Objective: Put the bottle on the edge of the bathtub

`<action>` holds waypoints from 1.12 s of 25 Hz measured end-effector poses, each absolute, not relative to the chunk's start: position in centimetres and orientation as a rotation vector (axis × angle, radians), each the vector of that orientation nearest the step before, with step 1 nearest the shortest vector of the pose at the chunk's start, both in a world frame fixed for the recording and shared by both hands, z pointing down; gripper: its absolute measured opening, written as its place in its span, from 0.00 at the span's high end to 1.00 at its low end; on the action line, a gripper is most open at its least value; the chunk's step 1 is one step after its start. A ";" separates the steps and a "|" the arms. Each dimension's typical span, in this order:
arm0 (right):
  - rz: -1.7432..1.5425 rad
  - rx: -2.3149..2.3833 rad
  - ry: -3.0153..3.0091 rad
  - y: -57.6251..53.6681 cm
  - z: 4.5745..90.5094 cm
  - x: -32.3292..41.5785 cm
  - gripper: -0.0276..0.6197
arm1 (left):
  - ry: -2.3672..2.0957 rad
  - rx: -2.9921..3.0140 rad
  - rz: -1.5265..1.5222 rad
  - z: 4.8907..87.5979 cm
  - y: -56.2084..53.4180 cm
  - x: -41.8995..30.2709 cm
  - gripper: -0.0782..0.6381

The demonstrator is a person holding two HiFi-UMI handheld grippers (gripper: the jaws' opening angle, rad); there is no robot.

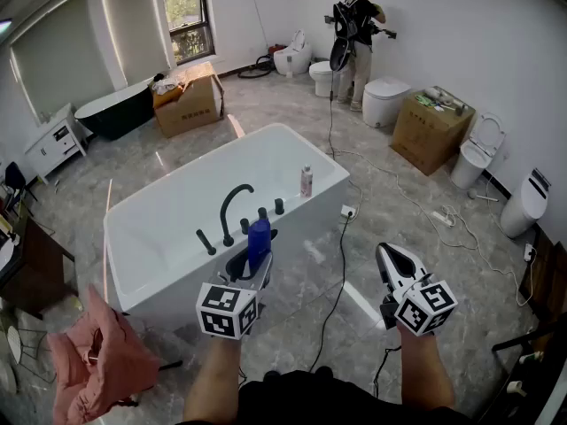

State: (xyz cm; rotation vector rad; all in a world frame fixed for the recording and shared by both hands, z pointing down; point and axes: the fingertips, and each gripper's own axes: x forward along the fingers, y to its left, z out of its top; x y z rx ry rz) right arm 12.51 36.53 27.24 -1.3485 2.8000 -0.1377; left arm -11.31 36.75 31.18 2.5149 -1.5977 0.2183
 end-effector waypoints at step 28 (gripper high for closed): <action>-0.417 -1.301 2.794 38.5 31.6 22.5 0.94 | -1.585 2.493 0.247 32.5 37.4 -2.7 0.67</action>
